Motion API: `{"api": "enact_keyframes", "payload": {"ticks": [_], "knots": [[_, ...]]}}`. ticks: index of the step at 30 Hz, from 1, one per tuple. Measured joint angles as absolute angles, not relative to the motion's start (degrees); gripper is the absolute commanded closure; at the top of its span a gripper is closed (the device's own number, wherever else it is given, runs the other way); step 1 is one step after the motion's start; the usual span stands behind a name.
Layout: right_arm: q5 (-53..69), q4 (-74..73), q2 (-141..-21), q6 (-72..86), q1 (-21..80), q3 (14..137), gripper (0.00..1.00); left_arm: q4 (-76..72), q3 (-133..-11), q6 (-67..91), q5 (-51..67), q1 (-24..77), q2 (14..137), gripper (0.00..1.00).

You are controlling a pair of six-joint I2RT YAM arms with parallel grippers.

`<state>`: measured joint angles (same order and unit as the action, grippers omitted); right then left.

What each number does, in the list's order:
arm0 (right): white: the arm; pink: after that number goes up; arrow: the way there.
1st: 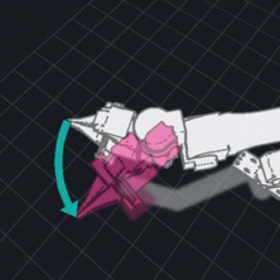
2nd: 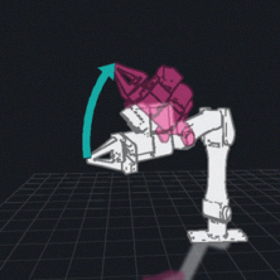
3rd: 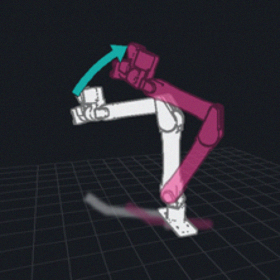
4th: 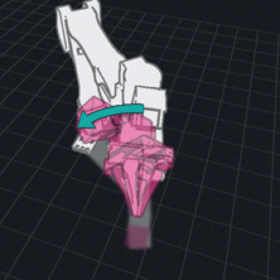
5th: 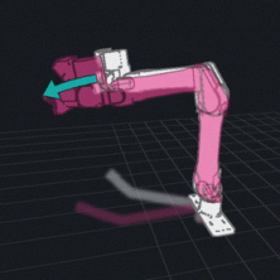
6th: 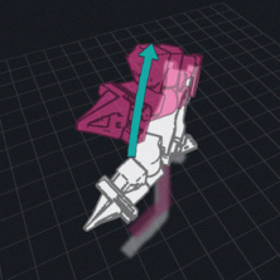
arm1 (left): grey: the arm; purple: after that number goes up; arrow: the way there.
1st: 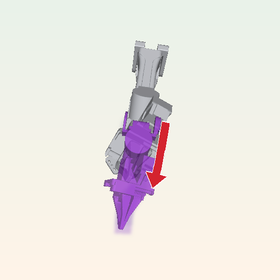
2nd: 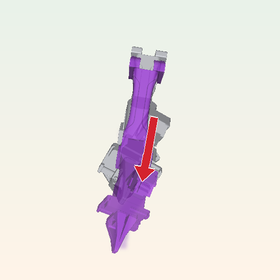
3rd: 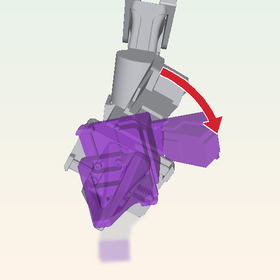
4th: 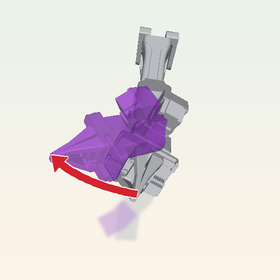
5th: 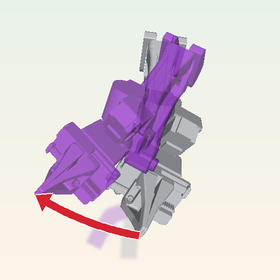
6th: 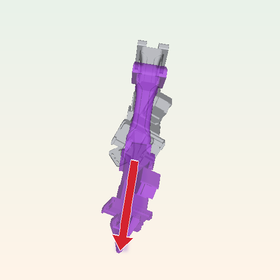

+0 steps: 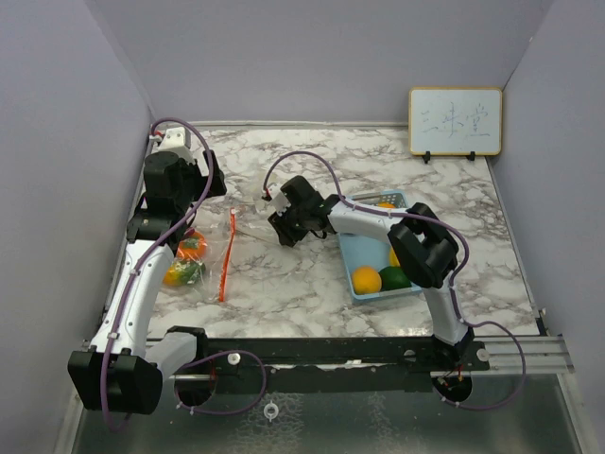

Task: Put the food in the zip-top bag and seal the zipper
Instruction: Pick up the zipper food storage bag at the center of the board.

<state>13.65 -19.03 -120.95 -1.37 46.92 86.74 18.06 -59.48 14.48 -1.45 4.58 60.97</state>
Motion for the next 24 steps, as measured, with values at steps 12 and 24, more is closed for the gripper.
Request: {"api": "enact_keyframes", "payload": {"ticks": [12,24], "knots": [[0.54,-19.90,-116.81,4.60,46.30,86.96,0.97,17.21,-59.31,19.29,4.69,4.58,60.99,0.30],[8.19,-16.58,-103.57,17.98,40.45,93.23,0.98,8.54,-55.66,36.95,16.25,4.58,61.58,0.31]]}}
